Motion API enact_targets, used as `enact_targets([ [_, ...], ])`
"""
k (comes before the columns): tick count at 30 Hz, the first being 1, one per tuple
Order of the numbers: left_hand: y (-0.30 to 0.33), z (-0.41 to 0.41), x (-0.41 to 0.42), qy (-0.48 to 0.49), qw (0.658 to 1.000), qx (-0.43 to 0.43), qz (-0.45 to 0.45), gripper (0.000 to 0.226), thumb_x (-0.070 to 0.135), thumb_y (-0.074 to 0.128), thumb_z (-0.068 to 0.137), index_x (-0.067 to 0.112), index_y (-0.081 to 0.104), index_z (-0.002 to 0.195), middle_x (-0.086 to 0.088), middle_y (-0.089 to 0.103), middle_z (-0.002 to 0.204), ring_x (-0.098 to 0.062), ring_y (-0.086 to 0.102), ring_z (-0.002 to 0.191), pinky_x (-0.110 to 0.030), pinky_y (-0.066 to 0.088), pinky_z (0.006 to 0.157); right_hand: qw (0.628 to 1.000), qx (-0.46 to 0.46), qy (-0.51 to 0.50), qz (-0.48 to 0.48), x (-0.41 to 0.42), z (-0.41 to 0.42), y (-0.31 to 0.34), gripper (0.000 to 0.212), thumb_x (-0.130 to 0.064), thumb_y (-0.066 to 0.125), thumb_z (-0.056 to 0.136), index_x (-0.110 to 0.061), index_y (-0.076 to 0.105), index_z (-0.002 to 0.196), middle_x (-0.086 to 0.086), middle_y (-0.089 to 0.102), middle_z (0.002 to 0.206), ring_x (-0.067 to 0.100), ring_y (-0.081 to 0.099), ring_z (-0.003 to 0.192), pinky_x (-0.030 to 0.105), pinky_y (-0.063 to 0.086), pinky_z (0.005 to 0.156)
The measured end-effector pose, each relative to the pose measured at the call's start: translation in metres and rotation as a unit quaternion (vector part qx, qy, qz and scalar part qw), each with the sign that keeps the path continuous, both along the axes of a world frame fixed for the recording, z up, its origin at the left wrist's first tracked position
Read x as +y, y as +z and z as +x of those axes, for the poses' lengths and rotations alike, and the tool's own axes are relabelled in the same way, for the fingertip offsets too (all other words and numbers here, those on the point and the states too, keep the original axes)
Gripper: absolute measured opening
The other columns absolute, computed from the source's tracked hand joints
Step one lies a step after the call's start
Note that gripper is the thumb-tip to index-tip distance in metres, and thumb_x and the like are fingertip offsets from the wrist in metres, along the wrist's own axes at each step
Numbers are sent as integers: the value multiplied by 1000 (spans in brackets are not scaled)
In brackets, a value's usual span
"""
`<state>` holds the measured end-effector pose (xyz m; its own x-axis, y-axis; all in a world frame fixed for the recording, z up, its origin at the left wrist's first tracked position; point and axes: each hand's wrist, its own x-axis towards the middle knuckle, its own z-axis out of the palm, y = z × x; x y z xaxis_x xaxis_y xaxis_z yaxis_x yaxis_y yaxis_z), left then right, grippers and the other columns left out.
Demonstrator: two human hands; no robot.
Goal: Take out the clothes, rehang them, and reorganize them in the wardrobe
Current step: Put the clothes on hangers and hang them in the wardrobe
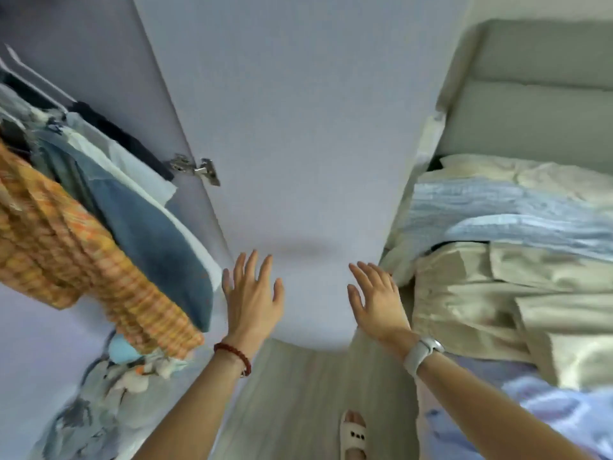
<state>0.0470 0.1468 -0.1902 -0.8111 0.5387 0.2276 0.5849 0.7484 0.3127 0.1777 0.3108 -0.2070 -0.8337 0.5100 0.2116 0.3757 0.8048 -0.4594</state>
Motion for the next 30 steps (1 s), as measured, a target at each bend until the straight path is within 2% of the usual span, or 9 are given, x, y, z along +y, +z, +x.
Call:
enact_targets([
  [4,-16,70,93,-175,983,-49,8,40,23,51,91,8,51,129,-12,37,144,-27,30,136,-45,20,110,987,-28,-153,-39,54,113,-26,39,-21,43,94,-11,45,132,7,45,138,26,36,128,38,29,105],
  [6,-19,106,139,-244,967,-74,19,38,22,53,91,8,54,126,-12,41,141,-29,38,130,-43,27,107,975,-33,-213,-59,76,168,-37,37,-17,44,93,-8,47,130,9,48,133,29,42,122,39,33,102],
  [9,-28,166,210,-338,934,-118,5,39,25,50,92,12,51,129,-6,39,143,-27,37,130,-40,27,107,945,-22,-315,-80,104,249,-55,34,-9,48,91,-1,51,124,16,54,125,34,48,115,40,36,99],
  [14,-69,294,317,-473,867,-151,-42,38,22,50,92,10,51,128,-6,41,140,-24,37,131,-41,27,109,871,-40,-475,-117,139,386,-98,32,-11,46,92,-1,52,122,15,55,123,34,50,114,39,37,96],
  [18,-114,408,380,-581,790,-152,-128,41,18,51,89,4,51,128,-14,44,137,-28,40,128,-36,29,107,785,-47,-591,-180,159,497,-134,32,-12,43,93,-2,50,123,17,53,123,36,47,114,40,35,96],
  [22,-153,497,418,-642,733,-112,-195,43,22,49,91,11,47,132,-10,42,140,-24,40,127,-32,26,102,704,-74,-670,-223,177,589,-168,35,-8,43,92,5,45,124,26,54,119,36,48,114,42,34,94],
  [24,-170,530,435,-659,710,-110,-221,43,23,47,92,13,44,134,-9,40,142,-22,37,129,-33,27,102,670,-98,-695,-242,189,625,-185,39,-11,40,92,3,41,129,24,51,126,33,46,119,43,33,96],
  [27,-192,564,462,-669,688,-97,-265,46,24,44,93,15,39,138,-8,34,145,-21,31,133,-33,27,106,659,-137,-695,-252,212,667,-208,46,-15,36,94,3,30,136,21,38,140,32,35,129,43,26,107],
  [30,-208,585,483,-668,679,-90,-293,47,25,43,94,15,36,140,-8,31,147,-22,27,135,-35,24,108,633,-120,-708,-290,240,698,-227,47,-16,36,95,5,27,135,24,35,140,39,35,127,45,26,105],
])
